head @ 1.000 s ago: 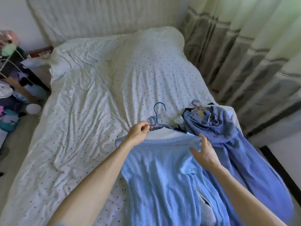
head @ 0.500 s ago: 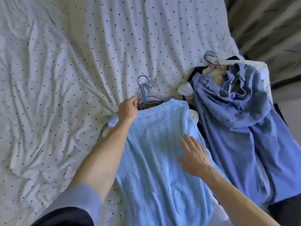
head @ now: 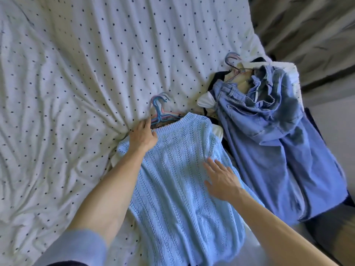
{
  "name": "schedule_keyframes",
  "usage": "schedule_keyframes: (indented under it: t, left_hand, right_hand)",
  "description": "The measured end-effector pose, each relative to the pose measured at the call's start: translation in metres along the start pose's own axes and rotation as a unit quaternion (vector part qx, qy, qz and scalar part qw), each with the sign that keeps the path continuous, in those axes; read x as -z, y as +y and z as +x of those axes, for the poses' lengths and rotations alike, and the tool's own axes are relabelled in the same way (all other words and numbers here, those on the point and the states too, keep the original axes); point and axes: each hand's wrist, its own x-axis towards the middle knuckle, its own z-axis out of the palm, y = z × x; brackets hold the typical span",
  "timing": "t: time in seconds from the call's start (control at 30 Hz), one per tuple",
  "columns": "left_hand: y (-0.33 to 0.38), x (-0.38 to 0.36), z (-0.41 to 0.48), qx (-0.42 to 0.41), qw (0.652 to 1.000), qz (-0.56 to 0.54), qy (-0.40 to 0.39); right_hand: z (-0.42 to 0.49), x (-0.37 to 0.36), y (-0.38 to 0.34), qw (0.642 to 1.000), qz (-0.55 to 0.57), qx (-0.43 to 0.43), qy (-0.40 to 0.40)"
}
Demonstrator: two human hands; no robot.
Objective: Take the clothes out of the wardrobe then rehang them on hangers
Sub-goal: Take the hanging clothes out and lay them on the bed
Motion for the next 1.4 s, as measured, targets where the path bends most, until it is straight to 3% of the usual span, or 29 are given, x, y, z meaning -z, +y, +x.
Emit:
schedule_keyframes:
  t: [0.23, 0.37, 0.5, 0.63, 0.77, 0.9, 1.1, 1.4]
  left_hand:
    - [0.041, 0.021, -0.097, -0.057, 0.991, 0.073, -0.1]
    - [0.099, 0.03, -0.154, -0.136, 0.982, 0.096, -0.086]
    - [0.177, 0.035, -0.214, -0.23, 0.961, 0.14, -0.06]
    - [0.265, 0.034, -0.277, -0.341, 0.916, 0.209, -0.029]
    - [0.365, 0.016, -0.354, -0.456, 0.846, 0.276, 0.005]
    - [0.465, -0.03, -0.459, -0.574, 0.764, 0.296, 0.019]
    - [0.562, -0.127, -0.637, -0.75, 0.611, 0.254, 0.01]
    - [0.596, -0.282, -0.861, -0.879, 0.404, 0.244, -0.076]
  right_hand:
    - [-0.082, 0.053, 0.017, 0.998, 0.027, -0.024, 0.041]
    - [-0.155, 0.063, 0.042, 0.985, 0.079, -0.04, 0.147]
    - [-0.247, 0.048, 0.076, 0.949, 0.122, -0.079, 0.28]
    - [-0.348, 0.017, 0.12, 0.883, 0.153, -0.15, 0.417]
    - [-0.46, -0.033, 0.16, 0.784, 0.201, -0.267, 0.523]
    - [-0.573, -0.112, 0.182, 0.671, 0.246, -0.392, 0.579]
    - [-0.712, -0.234, 0.181, 0.535, 0.287, -0.541, 0.581]
    - [-0.844, -0.387, 0.12, 0.354, 0.272, -0.715, 0.538]
